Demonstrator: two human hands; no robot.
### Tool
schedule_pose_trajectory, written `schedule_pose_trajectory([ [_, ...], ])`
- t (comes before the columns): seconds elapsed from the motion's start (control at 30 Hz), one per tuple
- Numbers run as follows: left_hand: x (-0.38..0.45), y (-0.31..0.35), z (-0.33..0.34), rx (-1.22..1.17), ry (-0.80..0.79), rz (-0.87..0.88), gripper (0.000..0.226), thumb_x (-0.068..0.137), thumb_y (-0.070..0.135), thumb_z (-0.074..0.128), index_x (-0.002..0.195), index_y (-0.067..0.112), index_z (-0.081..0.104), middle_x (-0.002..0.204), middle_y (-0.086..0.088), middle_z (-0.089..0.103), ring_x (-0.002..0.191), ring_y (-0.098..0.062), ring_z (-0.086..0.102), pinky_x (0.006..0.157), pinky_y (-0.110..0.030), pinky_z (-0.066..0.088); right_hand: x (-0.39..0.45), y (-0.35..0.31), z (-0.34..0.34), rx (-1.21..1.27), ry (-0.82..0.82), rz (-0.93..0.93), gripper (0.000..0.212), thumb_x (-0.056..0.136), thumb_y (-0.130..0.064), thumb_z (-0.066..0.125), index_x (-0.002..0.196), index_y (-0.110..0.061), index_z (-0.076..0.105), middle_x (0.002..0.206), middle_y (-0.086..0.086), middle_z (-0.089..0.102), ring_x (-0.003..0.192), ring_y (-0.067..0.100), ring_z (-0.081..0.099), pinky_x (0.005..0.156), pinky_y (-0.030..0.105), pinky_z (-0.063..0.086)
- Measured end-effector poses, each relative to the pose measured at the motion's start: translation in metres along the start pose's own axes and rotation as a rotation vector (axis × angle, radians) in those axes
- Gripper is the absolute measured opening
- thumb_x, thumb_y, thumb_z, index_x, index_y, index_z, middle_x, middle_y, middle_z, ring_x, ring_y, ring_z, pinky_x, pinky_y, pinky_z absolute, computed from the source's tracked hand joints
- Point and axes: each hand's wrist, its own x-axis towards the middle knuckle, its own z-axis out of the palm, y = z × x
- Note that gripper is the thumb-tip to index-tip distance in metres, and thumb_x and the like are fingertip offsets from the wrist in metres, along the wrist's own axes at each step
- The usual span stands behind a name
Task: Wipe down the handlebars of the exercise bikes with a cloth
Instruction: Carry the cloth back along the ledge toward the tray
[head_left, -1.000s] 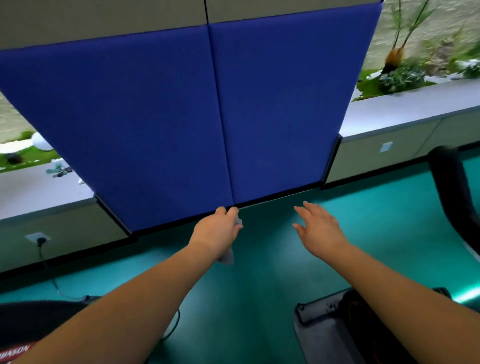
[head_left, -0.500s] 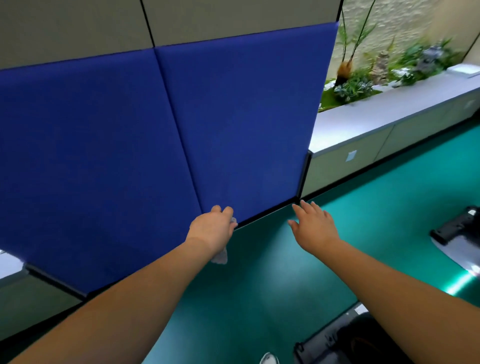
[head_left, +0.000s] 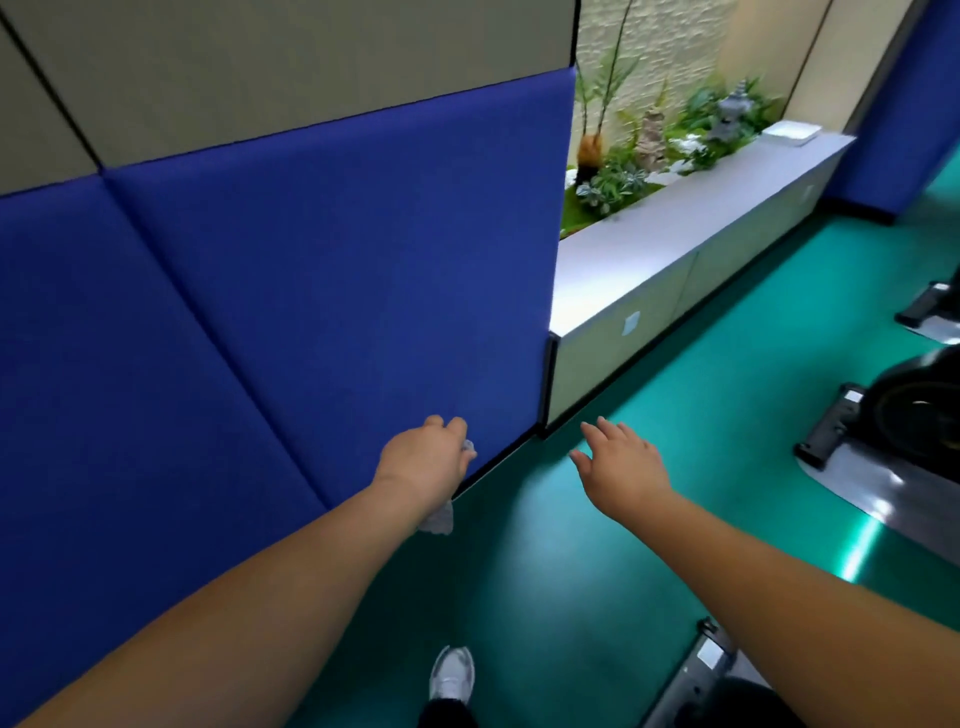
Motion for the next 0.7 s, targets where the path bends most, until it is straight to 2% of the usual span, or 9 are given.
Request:
schedule_pose_trajectory([
  [0.13,0.074,0.007,-0.008,0.059,-0.005,0.130,0.028,0.101,0.040,0.035,0.111,0.017,0.046,0.102,-0.004,0.050,0.063,-0.023,0.049,0.048,-0.030,0.033,0.048,0.023,-0.011,0.000,0.018,0.125,0.055,0.100,-0.047,0.029,0.148,-0.020,0.029,0.155,0.003,0.028,0.143,0.025,0.024,0.113,0.042,0.025],
  [0.23,0.135,0.012,-0.015,0.073,0.010,0.218,0.027,0.101,0.040,0.035,0.109,0.017,0.046,0.100,-0.002,0.050,0.067,-0.024,0.052,0.053,-0.032,0.039,0.083,0.040,-0.022,0.011,0.052,0.226,0.054,0.100,-0.047,0.029,0.146,-0.020,0.031,0.153,0.003,0.032,0.142,0.025,0.026,0.112,0.041,0.026],
  [0.33,0.189,0.022,-0.022,0.065,0.019,0.299,0.028,0.100,0.042,0.035,0.108,0.018,0.045,0.102,-0.002,0.051,0.069,-0.024,0.051,0.055,-0.032,0.039,0.111,0.053,-0.037,0.033,0.079,0.317,0.051,0.100,-0.046,0.031,0.144,-0.019,0.035,0.150,0.003,0.036,0.140,0.025,0.029,0.111,0.041,0.027],
  [0.53,0.280,0.068,-0.028,0.104,-0.004,0.475,0.029,0.099,0.044,0.036,0.111,0.019,0.045,0.109,-0.004,0.052,0.089,-0.030,0.060,0.068,-0.037,0.049,0.140,0.099,-0.046,0.094,0.102,0.515,0.052,0.099,-0.046,0.036,0.145,-0.020,0.035,0.154,0.005,0.032,0.143,0.026,0.026,0.113,0.041,0.025],
  [0.7,0.356,0.129,-0.033,0.110,0.047,0.597,0.032,0.099,0.044,0.035,0.116,0.019,0.046,0.112,-0.003,0.053,0.091,-0.029,0.061,0.063,-0.033,0.042,0.170,0.157,-0.054,0.121,0.109,0.635,0.053,0.099,-0.045,0.036,0.146,-0.020,0.033,0.156,0.004,0.028,0.144,0.024,0.023,0.115,0.042,0.022],
])
